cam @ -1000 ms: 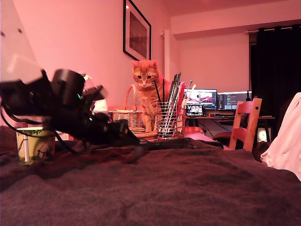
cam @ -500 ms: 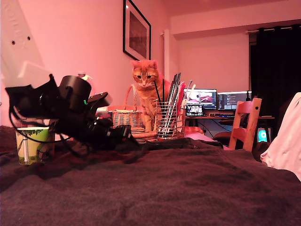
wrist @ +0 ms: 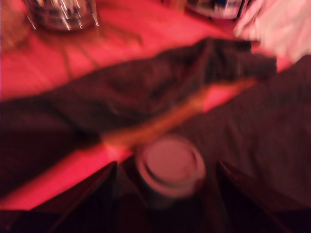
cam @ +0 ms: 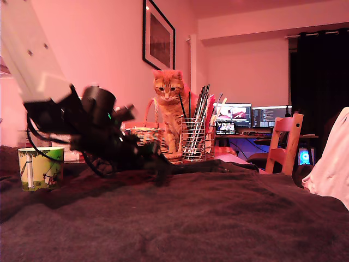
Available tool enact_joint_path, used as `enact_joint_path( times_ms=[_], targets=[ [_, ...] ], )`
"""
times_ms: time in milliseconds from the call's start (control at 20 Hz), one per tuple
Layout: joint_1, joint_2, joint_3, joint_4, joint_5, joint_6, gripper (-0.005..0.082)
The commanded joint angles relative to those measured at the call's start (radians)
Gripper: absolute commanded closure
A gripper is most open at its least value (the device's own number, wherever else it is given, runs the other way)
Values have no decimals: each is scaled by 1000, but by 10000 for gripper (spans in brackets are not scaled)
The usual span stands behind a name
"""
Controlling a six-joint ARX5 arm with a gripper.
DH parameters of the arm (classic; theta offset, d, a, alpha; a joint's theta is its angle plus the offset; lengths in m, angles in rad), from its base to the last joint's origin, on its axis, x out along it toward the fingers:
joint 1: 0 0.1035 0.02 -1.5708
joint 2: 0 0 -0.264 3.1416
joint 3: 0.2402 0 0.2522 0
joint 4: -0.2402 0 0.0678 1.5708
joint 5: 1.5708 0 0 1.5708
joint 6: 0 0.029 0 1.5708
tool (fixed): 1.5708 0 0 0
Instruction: Pick up the coffee capsules on the table and drop them inside the coffee cup
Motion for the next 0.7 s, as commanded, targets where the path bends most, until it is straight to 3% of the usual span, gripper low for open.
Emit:
enact_joint_path(
  times_ms=[0,450,650],
  targets=[
    [-11,29,5,2,-11,-3,191],
    [-15,42,14,-17,-72,-3,200],
    [-15,42,14,-17,-79,-3,338]
  ],
)
